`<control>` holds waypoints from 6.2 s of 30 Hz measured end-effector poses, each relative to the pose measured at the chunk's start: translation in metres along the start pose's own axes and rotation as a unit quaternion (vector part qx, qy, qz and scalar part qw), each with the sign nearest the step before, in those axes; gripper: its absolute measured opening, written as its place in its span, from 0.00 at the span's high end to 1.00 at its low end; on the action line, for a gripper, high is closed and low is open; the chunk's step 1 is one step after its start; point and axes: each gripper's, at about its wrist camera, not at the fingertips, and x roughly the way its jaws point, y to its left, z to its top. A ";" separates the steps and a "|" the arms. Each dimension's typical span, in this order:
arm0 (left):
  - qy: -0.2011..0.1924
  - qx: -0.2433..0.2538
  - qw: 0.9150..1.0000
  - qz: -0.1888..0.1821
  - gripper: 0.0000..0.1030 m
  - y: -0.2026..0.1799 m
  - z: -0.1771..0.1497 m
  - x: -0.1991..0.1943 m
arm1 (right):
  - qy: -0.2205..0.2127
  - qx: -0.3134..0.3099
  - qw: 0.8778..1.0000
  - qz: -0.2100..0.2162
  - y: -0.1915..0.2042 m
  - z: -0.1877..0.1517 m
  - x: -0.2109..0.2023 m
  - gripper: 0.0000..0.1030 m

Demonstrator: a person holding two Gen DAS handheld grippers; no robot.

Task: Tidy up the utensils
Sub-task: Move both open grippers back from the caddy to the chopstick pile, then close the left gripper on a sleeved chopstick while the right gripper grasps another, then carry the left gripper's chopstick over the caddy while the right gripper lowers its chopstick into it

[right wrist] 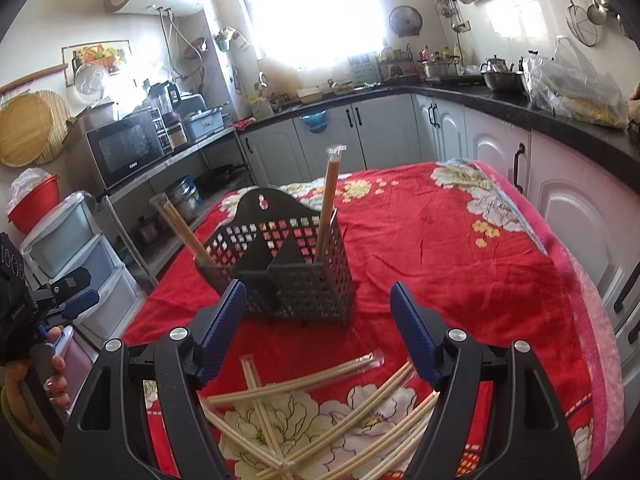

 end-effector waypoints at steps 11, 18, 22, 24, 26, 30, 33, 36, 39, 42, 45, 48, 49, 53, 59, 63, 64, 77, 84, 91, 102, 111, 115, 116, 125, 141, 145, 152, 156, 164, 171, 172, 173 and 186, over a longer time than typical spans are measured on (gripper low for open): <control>0.040 -0.023 0.999 0.010 0.10 0.013 -0.029 0.012 | 0.036 0.003 0.999 -0.003 0.003 -0.026 0.012 0.30; 0.073 -0.031 0.997 0.010 0.10 0.019 -0.052 0.019 | 0.063 0.002 0.998 -0.001 0.008 -0.043 0.022 0.30; 0.086 -0.034 0.996 0.015 0.10 0.024 -0.062 0.021 | 0.076 0.008 0.997 -0.002 0.007 -0.051 0.026 0.30; 0.096 -0.041 0.994 0.011 0.11 0.027 -0.068 0.023 | 0.080 0.013 0.997 -0.002 0.006 -0.054 0.028 0.30; 0.106 -0.043 0.993 0.010 0.11 0.028 -0.073 0.025 | 0.084 0.015 0.996 -0.002 0.005 -0.055 0.029 0.30; 0.126 -0.046 0.991 0.000 0.22 0.028 -0.083 0.030 | 0.092 0.024 0.995 -0.003 0.002 -0.059 0.033 0.33; 0.147 -0.062 0.987 -0.012 0.37 0.032 -0.091 0.038 | 0.100 0.032 0.994 -0.006 -0.002 -0.061 0.036 0.38; 0.168 -0.080 0.982 -0.024 0.43 0.036 -0.097 0.046 | 0.108 0.039 0.993 -0.004 -0.005 -0.063 0.040 0.42; 0.185 -0.101 0.977 -0.031 0.44 0.040 -0.101 0.054 | 0.119 0.043 0.992 -0.005 -0.008 -0.064 0.046 0.46; 0.194 -0.117 0.974 -0.027 0.44 0.044 -0.101 0.064 | 0.143 0.062 0.988 0.003 -0.011 -0.065 0.057 0.50; 0.201 -0.140 0.969 -0.030 0.45 0.050 -0.102 0.071 | 0.158 0.072 0.985 0.007 -0.011 -0.065 0.065 0.51; 0.198 -0.155 0.967 -0.027 0.45 0.054 -0.101 0.076 | 0.175 0.087 0.981 0.014 -0.012 -0.065 0.076 0.52; 0.197 -0.160 0.967 -0.026 0.45 0.056 -0.100 0.076 | 0.182 0.096 0.978 0.016 -0.013 -0.066 0.080 0.53; 0.190 -0.183 0.964 -0.026 0.45 0.063 -0.098 0.079 | 0.203 0.123 0.971 0.013 -0.018 -0.066 0.096 0.53; 0.182 -0.197 0.963 -0.018 0.47 0.070 -0.095 0.083 | 0.222 0.190 0.956 0.008 -0.034 -0.069 0.117 0.55; 0.183 -0.198 0.963 -0.003 0.63 0.074 -0.092 0.088 | 0.221 0.218 0.951 0.006 -0.043 -0.064 0.126 0.55; 0.183 -0.198 0.963 0.001 0.69 0.077 -0.093 0.089 | 0.219 0.224 0.950 0.005 -0.045 -0.063 0.128 0.55; 0.175 -0.211 0.962 0.004 0.93 0.092 -0.095 0.083 | 0.198 0.265 0.944 0.017 -0.074 -0.059 0.134 0.88; 0.129 -0.159 0.979 -0.006 0.95 0.069 -0.076 0.053 | 0.163 0.244 0.954 0.060 -0.063 -0.050 0.111 0.89; 0.088 -0.099 0.991 -0.025 0.96 0.033 -0.046 0.038 | 0.112 0.179 0.974 0.076 -0.043 -0.030 0.074 0.94; 0.053 -0.033 0.996 -0.060 0.97 -0.023 -0.003 0.033 | 0.034 0.094 0.993 0.069 -0.021 0.002 0.022 0.94; 0.026 0.000 0.996 -0.080 0.97 -0.055 0.024 0.022 | -0.013 0.045 0.996 0.074 -0.007 0.026 -0.004 0.94; 0.014 0.011 0.996 -0.090 0.97 -0.068 0.035 0.017 | -0.033 0.027 0.997 0.071 -0.001 0.033 -0.014 0.94; 0.012 0.012 0.996 -0.092 0.97 -0.071 0.037 0.016 | -0.037 0.023 0.997 0.071 0.000 0.034 -0.016 0.94; -0.011 0.028 0.993 -0.116 0.97 -0.094 0.063 0.008 | -0.075 0.002 0.995 0.064 0.005 0.051 -0.033 0.94; -0.071 0.063 0.988 -0.121 0.97 -0.135 0.112 0.007 | -0.148 -0.019 0.987 0.056 0.009 0.106 -0.051 0.94; -0.085 0.069 0.987 -0.114 0.97 -0.142 0.121 0.011 | -0.169 -0.025 0.984 0.053 0.013 0.123 -0.053 0.94; -0.094 0.074 0.987 -0.103 0.97 -0.145 0.127 0.023 | -0.195 -0.045 0.979 0.043 0.022 0.147 -0.047 0.94; -0.093 0.073 0.988 -0.098 0.97 -0.144 0.128 0.033 | -0.204 -0.056 0.977 0.035 0.022 0.155 -0.039 0.94; -0.089 0.074 0.989 -0.088 0.97 -0.138 0.122 0.054 | -0.195 -0.069 0.978 0.022 0.022 0.151 -0.016 0.94; -0.077 0.071 0.991 -0.085 0.97 -0.132 0.112 0.071 | -0.187 -0.089 0.978 0.009 0.023 0.134 0.003 0.94; -0.076 0.073 0.991 -0.084 0.97 -0.131 0.110 0.074 | -0.186 -0.091 0.978 0.006 0.023 0.131 0.007 0.94; -0.074 0.074 0.991 -0.083 0.97 -0.131 0.108 0.076 | -0.184 -0.093 0.979 0.003 0.022 0.128 0.010 0.94; -0.039 0.079 0.993 -0.076 0.97 -0.117 0.081 0.110 | -0.159 -0.096 0.983 -0.016 0.018 0.103 0.045 0.94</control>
